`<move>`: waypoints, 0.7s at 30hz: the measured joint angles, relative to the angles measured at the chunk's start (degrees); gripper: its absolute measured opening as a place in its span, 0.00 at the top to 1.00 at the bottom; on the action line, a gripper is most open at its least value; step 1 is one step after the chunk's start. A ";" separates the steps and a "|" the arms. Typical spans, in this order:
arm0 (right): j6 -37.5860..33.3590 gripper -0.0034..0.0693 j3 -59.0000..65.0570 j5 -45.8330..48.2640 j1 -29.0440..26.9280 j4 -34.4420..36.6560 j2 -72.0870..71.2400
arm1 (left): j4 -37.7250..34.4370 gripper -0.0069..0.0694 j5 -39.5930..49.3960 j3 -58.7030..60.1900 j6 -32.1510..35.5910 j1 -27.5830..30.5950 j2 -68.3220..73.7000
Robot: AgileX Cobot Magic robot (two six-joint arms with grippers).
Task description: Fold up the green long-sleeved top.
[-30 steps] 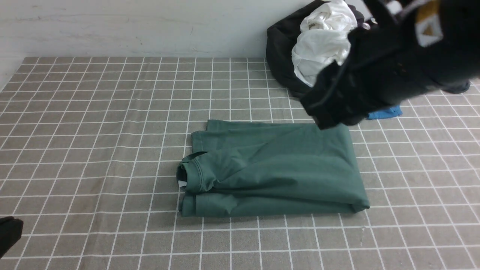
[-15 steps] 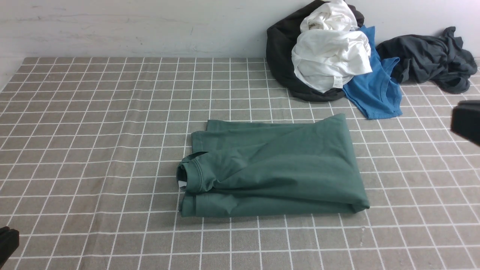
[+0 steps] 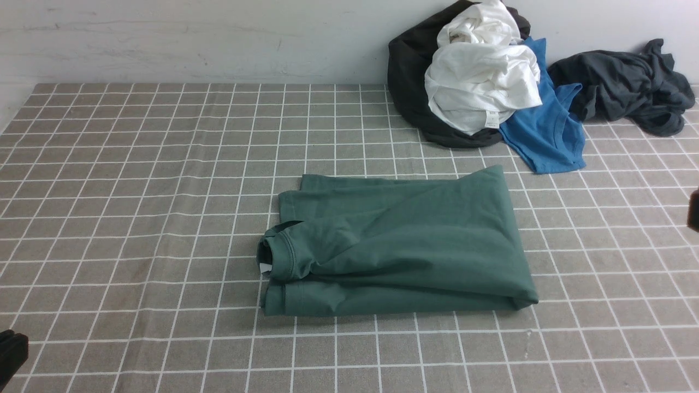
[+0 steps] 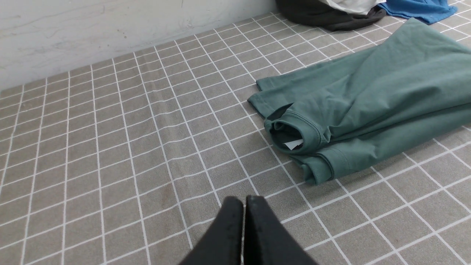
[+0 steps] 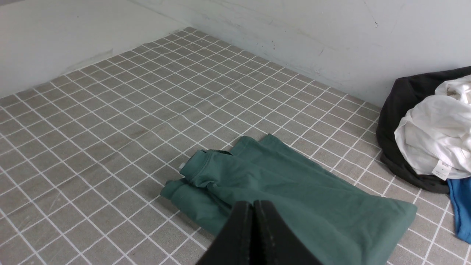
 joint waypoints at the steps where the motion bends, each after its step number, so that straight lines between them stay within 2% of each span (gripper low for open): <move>1: 0.00 0.97 0.00 0.13 0.00 0.00 -0.06 | 0.00 0.92 0.00 0.00 0.00 0.00 0.00; 8: 0.00 0.97 0.07 0.29 0.00 -2.06 -0.06 | -0.07 0.92 0.00 0.00 0.00 0.00 0.00; 13: 0.00 0.97 6.64 -9.19 -0.94 -1.94 -2.16 | -0.07 0.92 0.00 0.00 0.00 0.00 0.00; 16: 0.00 0.97 13.63 -17.12 -4.84 -1.81 -6.35 | -0.07 0.92 0.00 0.00 0.00 0.00 0.00; 18: 0.00 0.97 20.37 -22.89 -9.07 -1.02 -10.15 | -0.07 0.92 0.00 0.00 0.00 0.00 0.00; 20: 0.00 0.97 29.13 -29.15 -16.64 0.45 -15.95 | -0.07 0.92 0.04 0.00 0.00 0.00 0.00; 21: 0.00 0.97 29.77 -29.54 -17.25 0.52 -16.37 | -0.07 0.92 0.04 0.00 0.00 0.00 0.00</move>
